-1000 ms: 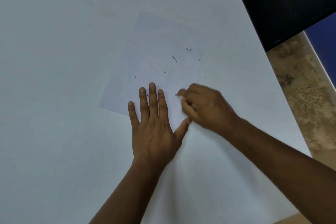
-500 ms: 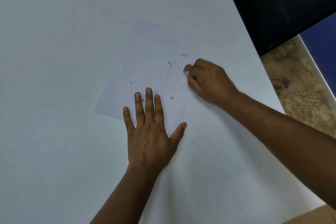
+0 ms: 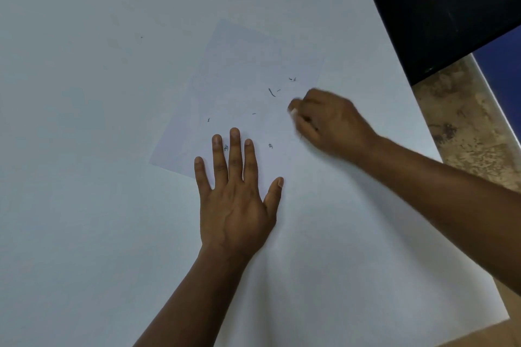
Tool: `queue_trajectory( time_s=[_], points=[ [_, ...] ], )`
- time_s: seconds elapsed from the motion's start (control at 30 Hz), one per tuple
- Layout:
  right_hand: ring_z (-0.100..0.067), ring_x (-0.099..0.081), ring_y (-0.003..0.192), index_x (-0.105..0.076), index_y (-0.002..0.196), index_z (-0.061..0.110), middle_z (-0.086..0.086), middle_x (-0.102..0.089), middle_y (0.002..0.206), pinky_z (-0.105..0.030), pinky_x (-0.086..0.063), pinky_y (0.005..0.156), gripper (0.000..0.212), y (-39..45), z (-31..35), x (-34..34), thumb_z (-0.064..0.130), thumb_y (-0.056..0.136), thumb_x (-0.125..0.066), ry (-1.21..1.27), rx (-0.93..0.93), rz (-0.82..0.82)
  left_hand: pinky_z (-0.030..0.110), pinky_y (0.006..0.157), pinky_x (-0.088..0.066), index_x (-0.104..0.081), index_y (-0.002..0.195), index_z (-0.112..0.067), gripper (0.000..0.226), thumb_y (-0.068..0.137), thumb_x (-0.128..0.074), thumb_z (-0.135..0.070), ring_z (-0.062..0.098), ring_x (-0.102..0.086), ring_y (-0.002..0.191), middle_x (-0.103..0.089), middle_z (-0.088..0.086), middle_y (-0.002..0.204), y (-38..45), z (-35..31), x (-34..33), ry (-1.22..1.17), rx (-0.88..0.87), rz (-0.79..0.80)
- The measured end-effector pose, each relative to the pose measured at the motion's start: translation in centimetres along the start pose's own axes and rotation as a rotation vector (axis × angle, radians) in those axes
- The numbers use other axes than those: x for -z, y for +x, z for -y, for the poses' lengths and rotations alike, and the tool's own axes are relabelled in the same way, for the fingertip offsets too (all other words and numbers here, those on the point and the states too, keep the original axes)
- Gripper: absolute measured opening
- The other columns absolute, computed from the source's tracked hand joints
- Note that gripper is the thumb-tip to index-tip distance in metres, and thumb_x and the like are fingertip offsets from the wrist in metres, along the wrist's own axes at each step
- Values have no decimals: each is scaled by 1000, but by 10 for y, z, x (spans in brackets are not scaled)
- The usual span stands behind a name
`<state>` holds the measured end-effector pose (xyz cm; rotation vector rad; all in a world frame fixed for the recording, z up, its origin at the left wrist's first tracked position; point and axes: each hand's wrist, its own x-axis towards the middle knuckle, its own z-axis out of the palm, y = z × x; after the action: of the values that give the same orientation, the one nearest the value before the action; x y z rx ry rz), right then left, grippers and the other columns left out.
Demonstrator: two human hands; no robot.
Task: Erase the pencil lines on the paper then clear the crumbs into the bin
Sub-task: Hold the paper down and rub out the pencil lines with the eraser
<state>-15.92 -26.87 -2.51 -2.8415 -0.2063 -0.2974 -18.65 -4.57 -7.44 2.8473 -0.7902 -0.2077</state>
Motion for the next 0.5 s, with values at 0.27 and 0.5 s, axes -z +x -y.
queue_trajectory(
  time_s=[0.27, 0.5],
  points=[
    [-19, -58, 71, -71, 102, 6, -4, -60, 78, -34, -51, 64, 17, -26, 40, 2, 13, 96, -57, 193, 86, 157, 57, 126, -2, -1, 163, -10, 84, 103, -17, -66, 29, 11, 158, 8, 12, 171, -1, 1, -1, -17, 0, -45],
    [-29, -53, 64, -69, 96, 3, -10, -53, 74, -40, -49, 56, 16, 2, 9, -2, 8, 93, -55, -33, -14, -1, 57, 126, 0, -6, 163, -11, 82, 103, -14, -66, 28, 14, 158, 9, 10, 171, -1, 0, 0, -1, 4, -21]
  ],
)
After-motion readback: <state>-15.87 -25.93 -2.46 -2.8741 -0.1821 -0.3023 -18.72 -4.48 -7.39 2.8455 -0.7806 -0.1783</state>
